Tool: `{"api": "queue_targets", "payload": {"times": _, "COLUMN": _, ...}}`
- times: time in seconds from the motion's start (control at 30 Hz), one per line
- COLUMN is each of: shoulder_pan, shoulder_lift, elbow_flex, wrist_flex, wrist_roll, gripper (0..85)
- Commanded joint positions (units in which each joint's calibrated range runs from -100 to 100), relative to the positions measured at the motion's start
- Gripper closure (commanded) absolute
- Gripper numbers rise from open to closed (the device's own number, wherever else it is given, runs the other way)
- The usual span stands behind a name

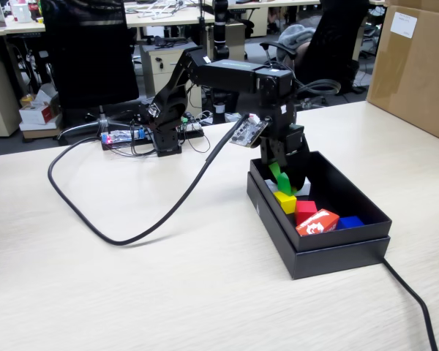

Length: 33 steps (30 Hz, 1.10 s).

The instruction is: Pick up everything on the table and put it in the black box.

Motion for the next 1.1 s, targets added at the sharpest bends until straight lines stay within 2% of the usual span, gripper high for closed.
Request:
{"api": "queue_targets", "payload": {"times": 0.0, "shoulder_pan": -0.1, "shoulder_lift": -4.56, "elbow_flex": 1.16, "wrist_flex": 2.13, "wrist_roll": 0.1, "gripper": 49.7}}
{"api": "queue_targets", "payload": {"times": 0.27, "shoulder_pan": -0.73, "shoulder_lift": -20.17, "elbow_flex": -0.66, "wrist_flex": 2.13, "wrist_roll": 0.1, "gripper": 47.9}}
{"api": "queue_targets", "payload": {"times": 0.33, "shoulder_pan": -1.61, "shoulder_lift": -26.37, "elbow_flex": -2.38, "wrist_flex": 2.13, "wrist_roll": 0.1, "gripper": 43.4}}
{"api": "queue_targets", "payload": {"times": 0.47, "shoulder_pan": -6.79, "shoulder_lift": -38.3, "elbow_flex": -6.46, "wrist_flex": 2.22, "wrist_roll": -1.17, "gripper": 39.0}}
{"api": "queue_targets", "payload": {"times": 0.57, "shoulder_pan": -10.84, "shoulder_lift": -43.81, "elbow_flex": -11.26, "wrist_flex": 5.42, "wrist_roll": -2.93, "gripper": 39.0}}
{"api": "queue_targets", "payload": {"times": 0.63, "shoulder_pan": -14.41, "shoulder_lift": -48.63, "elbow_flex": -18.15, "wrist_flex": 9.74, "wrist_roll": -4.59, "gripper": 39.0}}
{"api": "queue_targets", "payload": {"times": 0.77, "shoulder_pan": -17.68, "shoulder_lift": -55.63, "elbow_flex": -33.84, "wrist_flex": 19.67, "wrist_roll": -6.84, "gripper": 39.0}}
{"api": "queue_targets", "payload": {"times": 0.9, "shoulder_pan": -18.46, "shoulder_lift": -66.76, "elbow_flex": -53.78, "wrist_flex": 29.69, "wrist_roll": -8.16, "gripper": 38.8}}
{"api": "queue_targets", "payload": {"times": 1.07, "shoulder_pan": -17.88, "shoulder_lift": -81.1, "elbow_flex": -75.18, "wrist_flex": 36.0, "wrist_roll": -7.62, "gripper": 34.8}}
